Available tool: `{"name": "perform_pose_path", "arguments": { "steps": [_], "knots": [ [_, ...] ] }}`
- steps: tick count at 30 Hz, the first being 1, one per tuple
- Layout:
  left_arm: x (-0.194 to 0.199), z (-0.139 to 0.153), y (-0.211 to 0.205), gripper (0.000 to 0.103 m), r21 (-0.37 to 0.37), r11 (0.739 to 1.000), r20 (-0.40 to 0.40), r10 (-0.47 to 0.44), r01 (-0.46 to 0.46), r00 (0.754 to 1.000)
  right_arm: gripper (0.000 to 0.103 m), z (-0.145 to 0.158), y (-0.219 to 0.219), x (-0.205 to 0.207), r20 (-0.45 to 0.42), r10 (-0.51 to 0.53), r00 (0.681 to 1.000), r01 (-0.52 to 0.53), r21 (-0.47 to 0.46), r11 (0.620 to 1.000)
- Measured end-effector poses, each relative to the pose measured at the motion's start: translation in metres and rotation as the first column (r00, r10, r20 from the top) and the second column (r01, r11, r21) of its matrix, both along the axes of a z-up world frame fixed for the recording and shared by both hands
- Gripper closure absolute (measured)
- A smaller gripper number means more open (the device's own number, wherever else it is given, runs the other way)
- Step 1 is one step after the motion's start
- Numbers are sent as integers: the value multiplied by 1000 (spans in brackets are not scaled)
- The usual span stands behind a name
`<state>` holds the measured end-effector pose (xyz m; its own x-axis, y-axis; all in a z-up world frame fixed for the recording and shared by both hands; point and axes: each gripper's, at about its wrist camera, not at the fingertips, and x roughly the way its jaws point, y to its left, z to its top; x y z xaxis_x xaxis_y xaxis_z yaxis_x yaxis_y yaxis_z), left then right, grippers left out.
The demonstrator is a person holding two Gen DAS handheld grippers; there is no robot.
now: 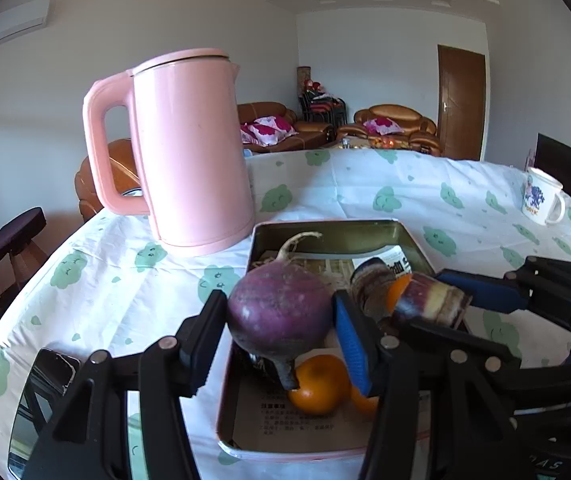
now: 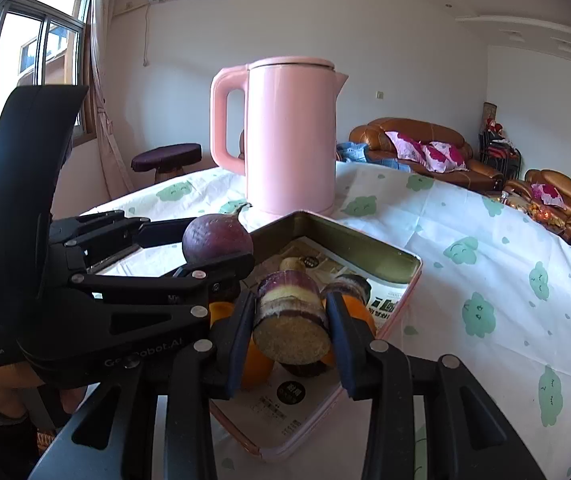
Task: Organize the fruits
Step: 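Lower the turnip and layered cake into the tin and open both grippers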
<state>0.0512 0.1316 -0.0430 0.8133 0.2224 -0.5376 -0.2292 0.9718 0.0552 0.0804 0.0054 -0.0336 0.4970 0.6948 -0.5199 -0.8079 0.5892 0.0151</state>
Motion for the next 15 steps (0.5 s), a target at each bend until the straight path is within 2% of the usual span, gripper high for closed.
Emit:
{"name": "perform_pose_path", "arguments": {
  "steps": [5,10,13,15],
  "knots": [
    [0,-1,-1,39,-1,1000,-12,1,-1,1000,63,-3,-1,3,-36,7,999,-7,-11,1000],
    [-9,9,2,18,-1,999,27,33,-33,999,46,-1,-9,6,-48,-17,999,18,26,999],
    [-15,17,2,7,13,998,62,54,-55,997,44,1,-15,6,-50,-23,998,25,48,999],
    [-17,22,2,7,13,998,80,56,-58,995,43,2,-17,4,-40,-31,999,33,49,998]
  ]
}}
